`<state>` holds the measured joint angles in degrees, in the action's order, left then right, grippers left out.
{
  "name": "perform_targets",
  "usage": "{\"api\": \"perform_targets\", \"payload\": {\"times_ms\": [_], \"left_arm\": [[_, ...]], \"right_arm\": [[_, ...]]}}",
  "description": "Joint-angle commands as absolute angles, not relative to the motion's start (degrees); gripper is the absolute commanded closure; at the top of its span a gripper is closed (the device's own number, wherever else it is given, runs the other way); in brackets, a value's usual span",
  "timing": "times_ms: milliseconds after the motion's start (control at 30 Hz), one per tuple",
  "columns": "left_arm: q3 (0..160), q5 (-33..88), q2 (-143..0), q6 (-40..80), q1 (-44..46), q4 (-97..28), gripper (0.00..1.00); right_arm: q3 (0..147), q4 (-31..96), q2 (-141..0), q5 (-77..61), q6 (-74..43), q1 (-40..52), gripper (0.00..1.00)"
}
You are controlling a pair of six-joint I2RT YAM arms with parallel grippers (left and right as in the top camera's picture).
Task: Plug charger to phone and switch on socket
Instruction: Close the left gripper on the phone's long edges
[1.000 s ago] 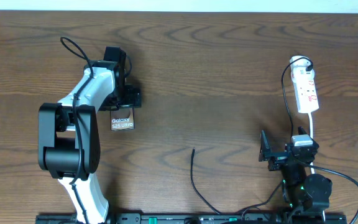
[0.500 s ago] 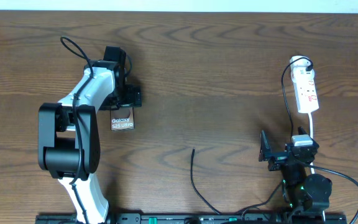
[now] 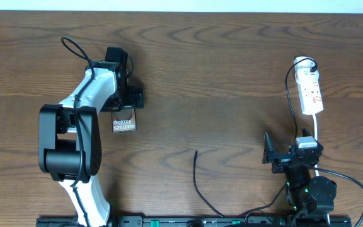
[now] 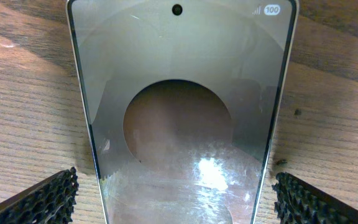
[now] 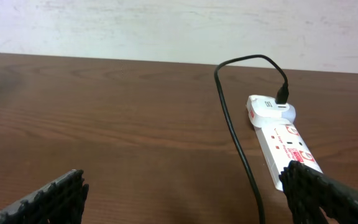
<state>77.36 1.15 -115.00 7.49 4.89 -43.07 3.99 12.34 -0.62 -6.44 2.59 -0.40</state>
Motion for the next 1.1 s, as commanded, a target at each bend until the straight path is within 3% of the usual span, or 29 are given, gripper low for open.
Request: {"api": "perform_targets", "payload": {"times_ms": [0, 1067], "left_arm": [[76.6, 1.0, -115.7, 7.8, 4.7, -43.1, 0.01], [72.7, 1.1, -115.7, 7.8, 4.7, -40.2, 0.01]], "right_arm": [[3.8, 12.5, -0.3, -6.3, 3.3, 0.1, 0.01], [3.8, 12.5, -0.3, -6.3, 3.3, 0.1, 0.01]]}}
